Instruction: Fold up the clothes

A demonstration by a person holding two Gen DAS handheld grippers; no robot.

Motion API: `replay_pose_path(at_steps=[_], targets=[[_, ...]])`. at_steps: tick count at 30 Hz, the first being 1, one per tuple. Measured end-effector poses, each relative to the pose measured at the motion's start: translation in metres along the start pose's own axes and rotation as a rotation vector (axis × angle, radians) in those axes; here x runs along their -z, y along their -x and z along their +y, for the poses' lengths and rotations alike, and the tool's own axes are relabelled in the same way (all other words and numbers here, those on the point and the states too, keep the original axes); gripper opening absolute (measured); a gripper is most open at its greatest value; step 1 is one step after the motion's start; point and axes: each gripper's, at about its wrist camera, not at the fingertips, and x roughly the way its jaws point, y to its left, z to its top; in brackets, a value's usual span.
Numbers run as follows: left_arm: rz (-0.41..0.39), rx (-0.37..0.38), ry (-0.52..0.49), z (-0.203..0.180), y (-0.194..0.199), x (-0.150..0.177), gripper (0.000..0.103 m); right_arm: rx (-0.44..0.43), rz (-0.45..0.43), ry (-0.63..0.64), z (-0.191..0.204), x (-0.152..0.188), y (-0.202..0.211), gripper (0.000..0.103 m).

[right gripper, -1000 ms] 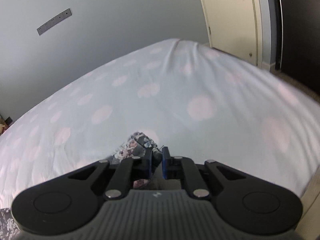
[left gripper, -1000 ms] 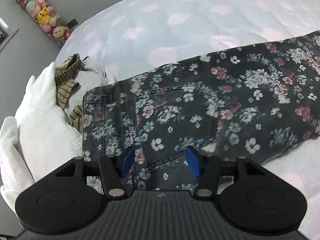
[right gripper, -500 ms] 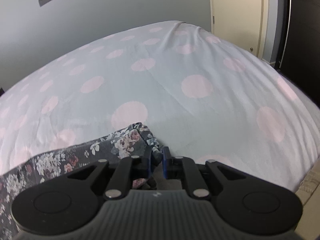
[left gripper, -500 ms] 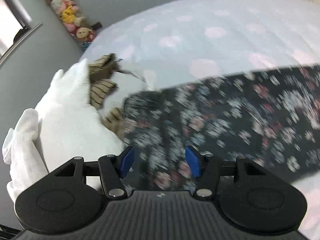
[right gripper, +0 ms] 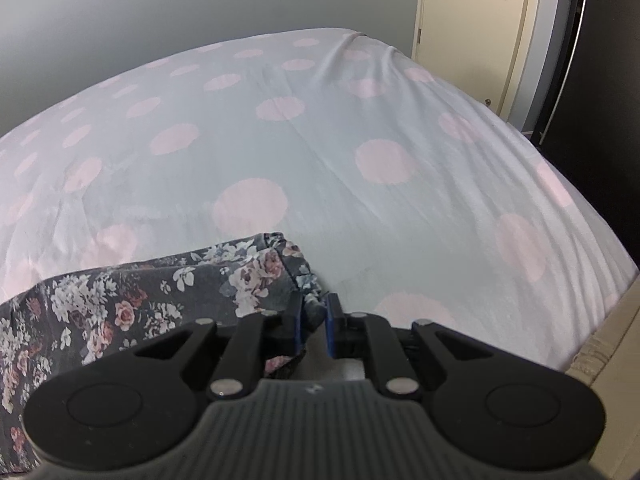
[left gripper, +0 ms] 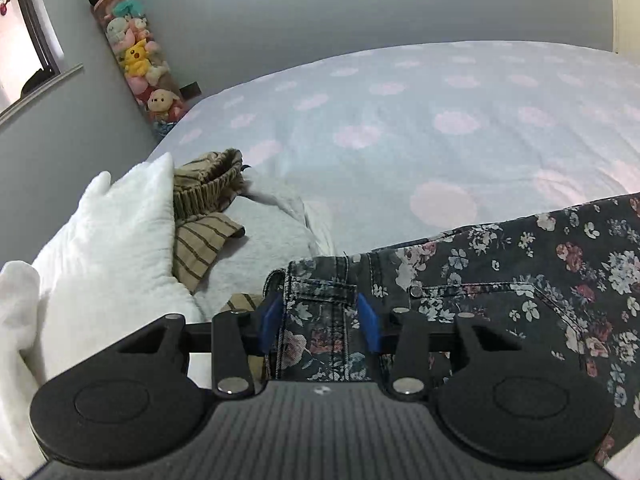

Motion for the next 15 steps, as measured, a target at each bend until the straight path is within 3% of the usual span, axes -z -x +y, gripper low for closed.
replay_pose_path(at_steps=[2,5,11,15], targets=[[-0.006,0.007,0.003,-0.001,-0.001,0.002,0.025,0.005,0.006,0.004,0.001,0.001,0.0,0.013],[0.071,-0.081,0.02,-0.003,-0.01,-0.001,0.004,0.009,0.013,0.006,0.001,0.004,0.001,0.013],[0.036,-0.187,-0.023,-0.008,0.007,-0.012,0.003,0.005,-0.002,0.0,0.003,0.008,0.008,0.013],[0.061,-0.218,-0.007,0.006,0.006,-0.019,0.003,-0.031,-0.022,-0.012,0.004,0.009,0.017,0.014]])
